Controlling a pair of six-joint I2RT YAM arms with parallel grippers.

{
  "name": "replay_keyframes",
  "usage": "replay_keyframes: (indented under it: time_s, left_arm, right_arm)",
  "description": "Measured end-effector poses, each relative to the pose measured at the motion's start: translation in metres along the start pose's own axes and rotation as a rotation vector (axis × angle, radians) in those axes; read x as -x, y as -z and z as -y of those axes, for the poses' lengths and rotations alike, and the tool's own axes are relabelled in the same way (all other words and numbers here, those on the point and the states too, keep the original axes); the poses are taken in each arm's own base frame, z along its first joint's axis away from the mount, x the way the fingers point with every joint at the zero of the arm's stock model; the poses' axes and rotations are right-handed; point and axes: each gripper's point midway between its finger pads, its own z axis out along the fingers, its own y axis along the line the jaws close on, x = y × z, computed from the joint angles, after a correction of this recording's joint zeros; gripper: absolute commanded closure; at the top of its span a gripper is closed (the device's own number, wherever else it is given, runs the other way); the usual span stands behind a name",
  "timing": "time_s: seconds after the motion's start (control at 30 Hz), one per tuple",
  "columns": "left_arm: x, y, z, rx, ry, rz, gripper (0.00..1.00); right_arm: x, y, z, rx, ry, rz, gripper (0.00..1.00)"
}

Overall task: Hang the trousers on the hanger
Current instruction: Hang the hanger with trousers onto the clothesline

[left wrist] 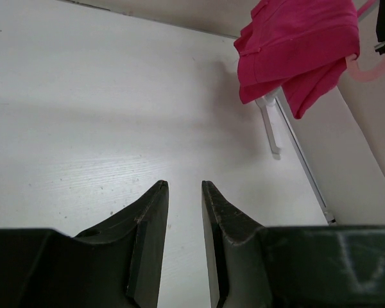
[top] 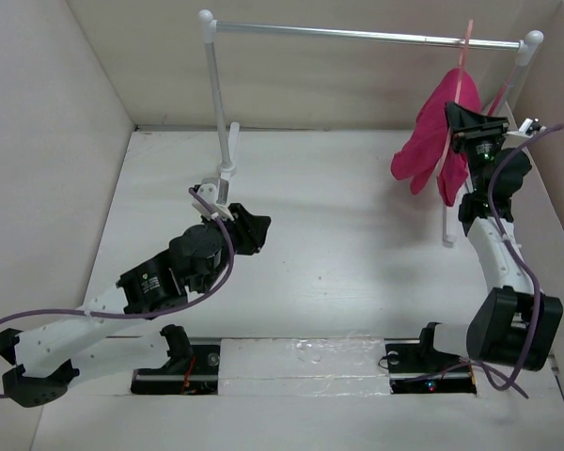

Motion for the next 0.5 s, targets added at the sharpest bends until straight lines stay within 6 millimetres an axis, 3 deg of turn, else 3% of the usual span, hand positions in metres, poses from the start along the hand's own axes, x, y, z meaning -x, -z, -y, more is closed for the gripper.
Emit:
replay_keyframes:
  time_s: [0.17, 0.3, 0.33, 0.37, 0.5]
  left_arm:
    - [-0.004, -0.002, -0.001, 0.007, -0.002, -0.011, 0.76]
    - [-0.006, -0.001, -0.003, 0.015, -0.005, -0.019, 0.75]
    - [-0.006, -0.001, -0.004, 0.018, -0.006, -0.021, 0.74]
    - [-0.007, -0.001, -0.004, 0.022, -0.007, -0.022, 0.73]
    - [-0.010, -0.004, -0.005, 0.032, -0.015, -0.029, 0.68]
  right_arm:
    - [0.005, -0.018, 0.036, -0.049, -0.026, -0.014, 1.00]
    - [0.006, -0.017, 0.038, -0.038, -0.012, -0.030, 0.98]
    - [0.007, -0.016, 0.037, -0.036, -0.007, -0.033, 0.91]
    - [0.008, -0.015, 0.037, -0.038, 0.001, -0.039, 0.73]
    - [0.016, -0.003, 0.031, -0.038, 0.083, -0.042, 0.42]
